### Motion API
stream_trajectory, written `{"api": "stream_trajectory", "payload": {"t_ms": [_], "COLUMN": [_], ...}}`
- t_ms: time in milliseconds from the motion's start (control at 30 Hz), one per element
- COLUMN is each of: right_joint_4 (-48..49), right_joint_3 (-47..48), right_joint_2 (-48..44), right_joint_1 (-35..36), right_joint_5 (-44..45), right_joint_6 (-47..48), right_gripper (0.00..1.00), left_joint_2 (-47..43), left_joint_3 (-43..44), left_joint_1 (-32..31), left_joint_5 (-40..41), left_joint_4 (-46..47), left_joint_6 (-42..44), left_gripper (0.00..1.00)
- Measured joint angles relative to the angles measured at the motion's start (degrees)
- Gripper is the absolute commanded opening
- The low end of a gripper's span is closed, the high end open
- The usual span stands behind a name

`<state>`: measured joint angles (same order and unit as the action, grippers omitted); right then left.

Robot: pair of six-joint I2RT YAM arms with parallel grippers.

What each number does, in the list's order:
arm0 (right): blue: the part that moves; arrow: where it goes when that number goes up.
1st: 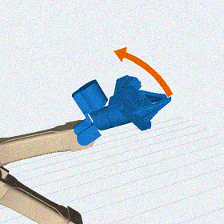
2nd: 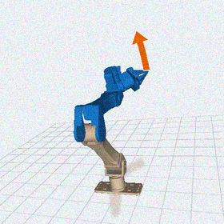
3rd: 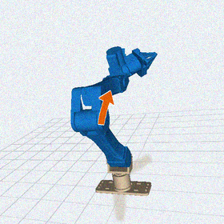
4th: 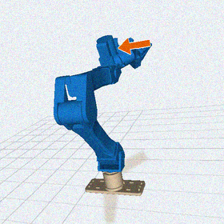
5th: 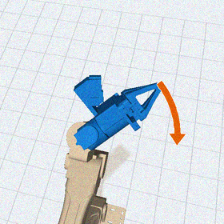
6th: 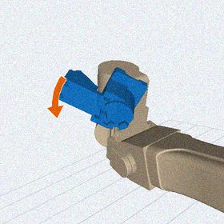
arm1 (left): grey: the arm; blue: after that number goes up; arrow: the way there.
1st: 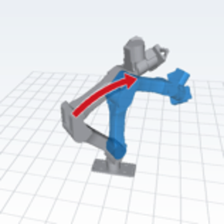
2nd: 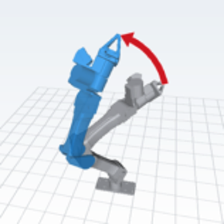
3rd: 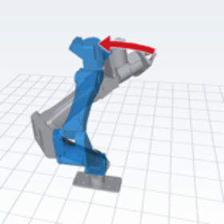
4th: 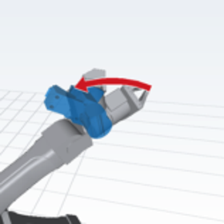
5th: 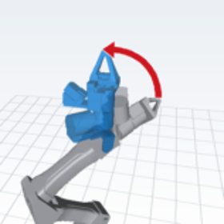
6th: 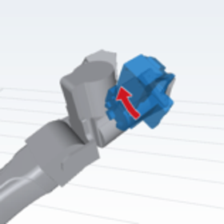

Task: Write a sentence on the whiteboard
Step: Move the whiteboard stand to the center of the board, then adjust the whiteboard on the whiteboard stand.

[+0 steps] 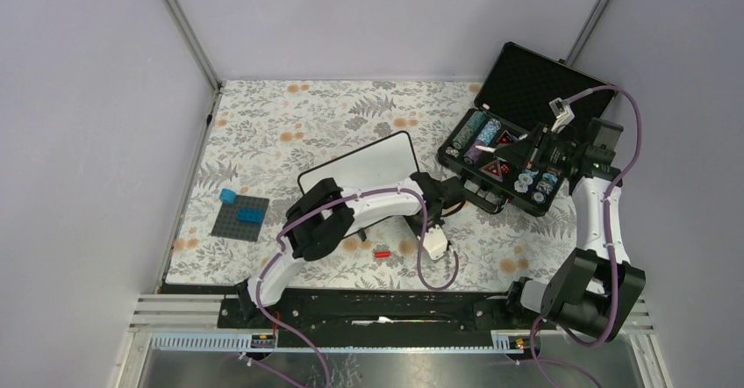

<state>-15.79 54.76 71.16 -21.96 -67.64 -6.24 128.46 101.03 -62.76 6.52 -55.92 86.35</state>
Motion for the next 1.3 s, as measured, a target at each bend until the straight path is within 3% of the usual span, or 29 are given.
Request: {"api": "stream_trajectory", "payload": {"t_ms": [133,267,367,400,667,967,1100,1233,1300], "right_joint_4": [0.00,0.00,-0.07,-0.15,-0.87,-2.01,-2.58,-4.50,-5.20], "right_joint_3": [-0.02,-0.09,-0.09,-0.09,0.70,6.21,8.20,10.16,10.97], "right_joint_2": [-0.04,-0.33,-0.85,-1.07,-1.44,-0.50,0.59,2.10,2.62], "right_joint_1": [-0.24,-0.24,-0.24,-0.24,-0.22,4.81,11.45,18.18,21.88], "right_joint_5": [-0.59,-0.87,-0.96,-0.98,-0.92,1.81,5.38,9.86,12.24], "right_joint_6": [0.00,-0.02,-0.02,-0.02,-0.04,0.48,1.66,3.67,4.94], "right_gripper": [0.00,0.00,0.00,0.00,0.00,0.00,0.00,0.00,0.00], "left_joint_2": [0.17,0.17,0.00,-0.28,-10.45,-29.46,-40.50,-49.46,-53.20], "left_joint_3": [0.31,0.52,0.61,0.57,-6.08,-10.45,-14.75,-18.53,-20.68], "left_joint_1": [-0.39,-1.57,-3.08,-3.52,-4.96,-2.47,7.78,28.17,35.01], "left_joint_5": [0.55,0.96,1.14,1.20,-2.56,-14.01,-22.53,-29.35,-30.49], "left_joint_4": [-0.15,1.38,3.10,3.58,6.01,7.06,8.81,13.42,15.65], "left_joint_6": [-0.72,-3.63,-5.55,-6.08,-13.00,-33.05,-44.81,-56.37,-61.26], "left_gripper": [0.26,0.53,0.94,0.99,0.99,0.99,0.99,0.99,0.99]}}
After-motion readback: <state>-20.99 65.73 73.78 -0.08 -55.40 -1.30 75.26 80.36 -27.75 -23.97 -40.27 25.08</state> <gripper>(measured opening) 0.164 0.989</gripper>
